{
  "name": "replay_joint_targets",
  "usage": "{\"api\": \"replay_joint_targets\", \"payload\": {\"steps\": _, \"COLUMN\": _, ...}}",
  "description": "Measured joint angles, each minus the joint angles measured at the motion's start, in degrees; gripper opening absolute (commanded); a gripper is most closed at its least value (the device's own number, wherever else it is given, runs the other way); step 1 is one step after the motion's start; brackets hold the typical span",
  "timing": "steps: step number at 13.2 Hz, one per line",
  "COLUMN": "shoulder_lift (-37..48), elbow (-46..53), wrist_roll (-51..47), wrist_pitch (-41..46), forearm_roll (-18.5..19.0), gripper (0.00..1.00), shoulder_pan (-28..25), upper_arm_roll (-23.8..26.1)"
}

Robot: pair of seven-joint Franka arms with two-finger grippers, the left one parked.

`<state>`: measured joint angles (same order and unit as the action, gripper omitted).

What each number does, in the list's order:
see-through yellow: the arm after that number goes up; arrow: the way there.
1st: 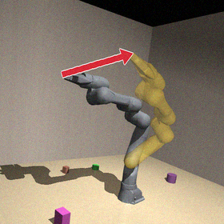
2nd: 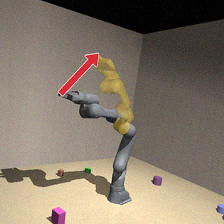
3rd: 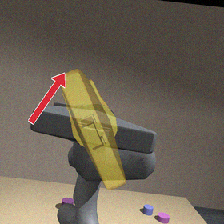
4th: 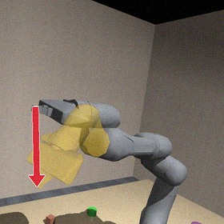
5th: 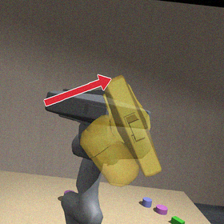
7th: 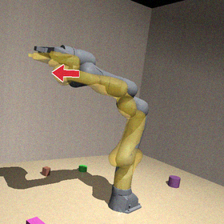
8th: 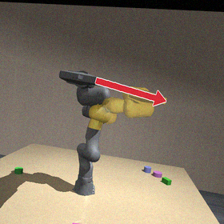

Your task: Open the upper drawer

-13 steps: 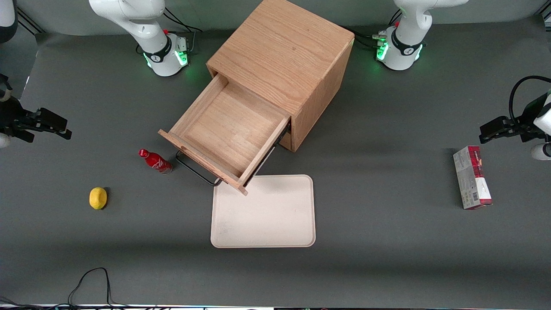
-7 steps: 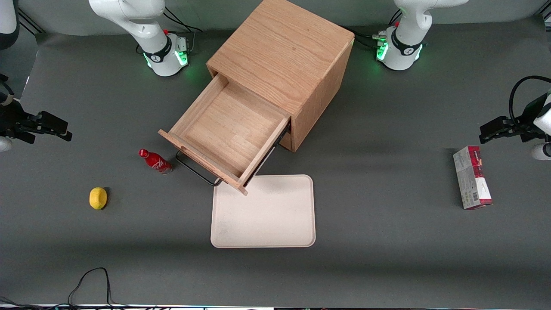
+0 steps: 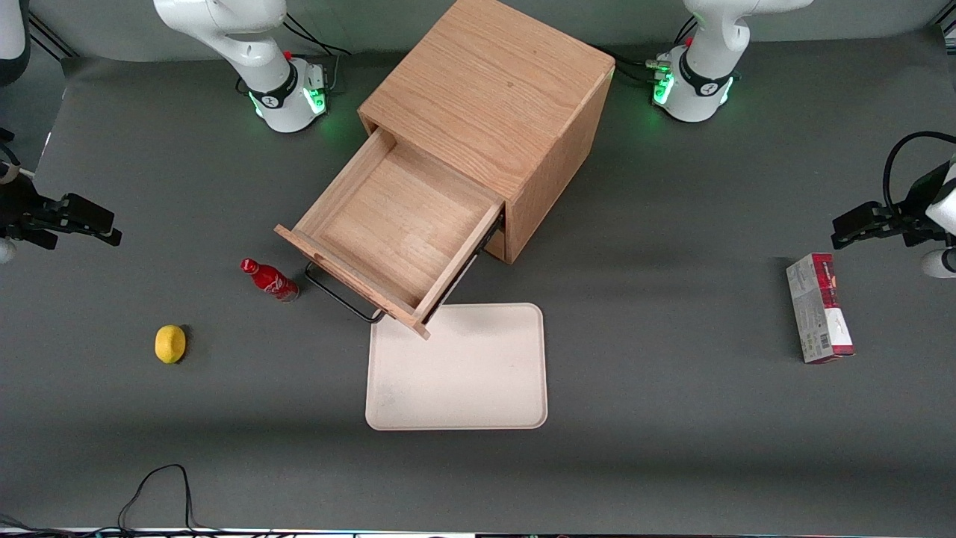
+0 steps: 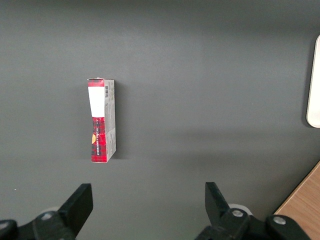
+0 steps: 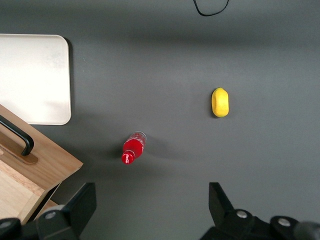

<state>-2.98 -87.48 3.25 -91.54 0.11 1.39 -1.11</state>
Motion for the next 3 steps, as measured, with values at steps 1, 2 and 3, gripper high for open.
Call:
{"api": "replay_joint_targets", "payload": {"steps": 1, "shoulder_lift": 0.0, "elbow": 0.1, "wrist_roll": 0.0, "wrist_pitch": -0.1, "forearm_roll": 0.0, "gripper": 1.00, "shoulder_pan": 0.0, "upper_arm_roll": 0.0}}
{"api": "replay_joint_targets", "payload": {"steps": 2, "shoulder_lift": 0.0, "elbow": 0.2, "wrist_roll": -0.1, "wrist_pitch": -0.1, "forearm_roll": 0.0, "gripper": 1.00, "shoulder_pan": 0.0, "upper_arm_roll": -0.1}}
{"api": "replay_joint_targets", "payload": {"steps": 3, "shoulder_lift": 0.0, "elbow": 0.2, "wrist_roll": -0.1, "wrist_pitch": -0.1, "forearm_roll": 0.0, "gripper": 1.00, "shoulder_pan": 0.0, "upper_arm_roll": -0.2}}
